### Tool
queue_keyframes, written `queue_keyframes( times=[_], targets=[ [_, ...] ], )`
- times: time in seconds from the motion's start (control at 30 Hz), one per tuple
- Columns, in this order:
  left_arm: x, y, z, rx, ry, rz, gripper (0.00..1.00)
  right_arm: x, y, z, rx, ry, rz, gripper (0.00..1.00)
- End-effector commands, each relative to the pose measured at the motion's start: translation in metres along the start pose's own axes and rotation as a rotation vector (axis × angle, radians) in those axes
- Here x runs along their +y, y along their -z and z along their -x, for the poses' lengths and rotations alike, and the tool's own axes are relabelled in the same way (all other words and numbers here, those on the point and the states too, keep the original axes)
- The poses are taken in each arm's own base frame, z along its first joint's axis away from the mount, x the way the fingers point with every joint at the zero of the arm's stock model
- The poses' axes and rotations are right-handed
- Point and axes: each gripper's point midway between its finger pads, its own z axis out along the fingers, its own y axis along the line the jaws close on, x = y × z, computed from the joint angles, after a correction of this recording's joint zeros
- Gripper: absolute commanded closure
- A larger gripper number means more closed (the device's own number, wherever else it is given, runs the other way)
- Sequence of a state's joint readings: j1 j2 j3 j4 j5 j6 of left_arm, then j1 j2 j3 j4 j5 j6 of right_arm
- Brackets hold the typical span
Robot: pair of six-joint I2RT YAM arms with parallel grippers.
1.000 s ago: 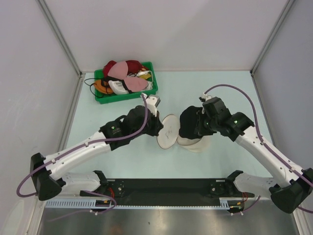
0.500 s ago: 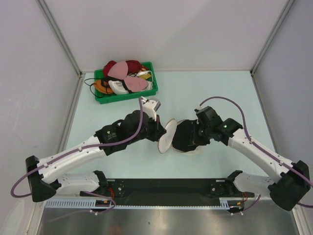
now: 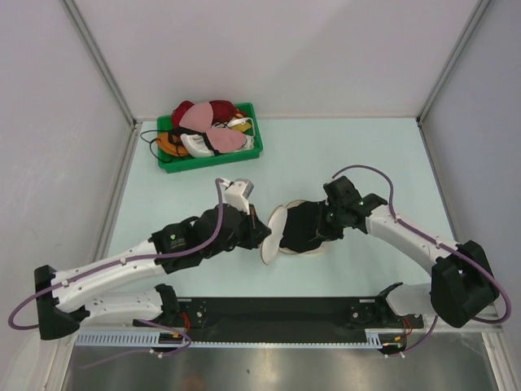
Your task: Place the bra in the laundry bag and zip it closed
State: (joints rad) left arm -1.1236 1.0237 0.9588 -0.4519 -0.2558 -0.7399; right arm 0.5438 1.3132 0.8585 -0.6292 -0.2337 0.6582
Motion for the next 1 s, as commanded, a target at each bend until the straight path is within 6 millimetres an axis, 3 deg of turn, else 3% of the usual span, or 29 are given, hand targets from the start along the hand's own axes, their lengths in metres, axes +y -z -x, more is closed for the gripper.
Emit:
queue_keyframes(
  times=[0.0,0.13,0.4,0.6,0.67,0.7,0.73,0.83,0.9,0.97],
  targets=[
    [0.007,0.017,0.005,-0.081,0.148,-0.004,1.0,0.006,0.0,0.018,-0.11,0.039,-0.063,1.0],
    [0.002,0.019,-0.002,-0.054,0.16,-0.047,1.0,0.021,-0.012,0.007,-0.125,0.049,-0.091,1.0],
    [0.014,0.022,-0.027,-0.014,0.261,-0.047,1.0,0.018,-0.041,0.02,-0.194,0.006,-0.137,1.0],
    [0.045,0.029,-0.046,-0.014,0.3,0.039,0.99,0.022,-0.05,0.014,-0.159,0.076,-0.139,1.0],
    [0.068,0.036,-0.05,-0.031,0.279,0.121,0.87,0.026,-0.051,0.009,-0.134,0.111,-0.116,1.0],
    [0.074,0.038,-0.049,-0.039,0.267,0.145,0.69,0.029,-0.051,0.009,-0.136,0.126,-0.1,1.0],
    [0.076,0.044,-0.043,-0.054,0.258,0.158,0.61,0.033,-0.052,0.006,-0.133,0.152,-0.09,1.0],
    [0.092,0.06,-0.029,-0.099,0.197,0.241,0.48,0.034,-0.052,0.005,-0.124,0.18,-0.092,1.0],
    [0.091,0.066,-0.017,-0.122,0.187,0.257,0.31,0.035,-0.052,0.005,-0.116,0.197,-0.091,1.0],
    [0.097,0.068,-0.016,-0.116,0.168,0.304,0.25,0.038,-0.051,0.006,-0.114,0.224,-0.073,1.0]
  ],
)
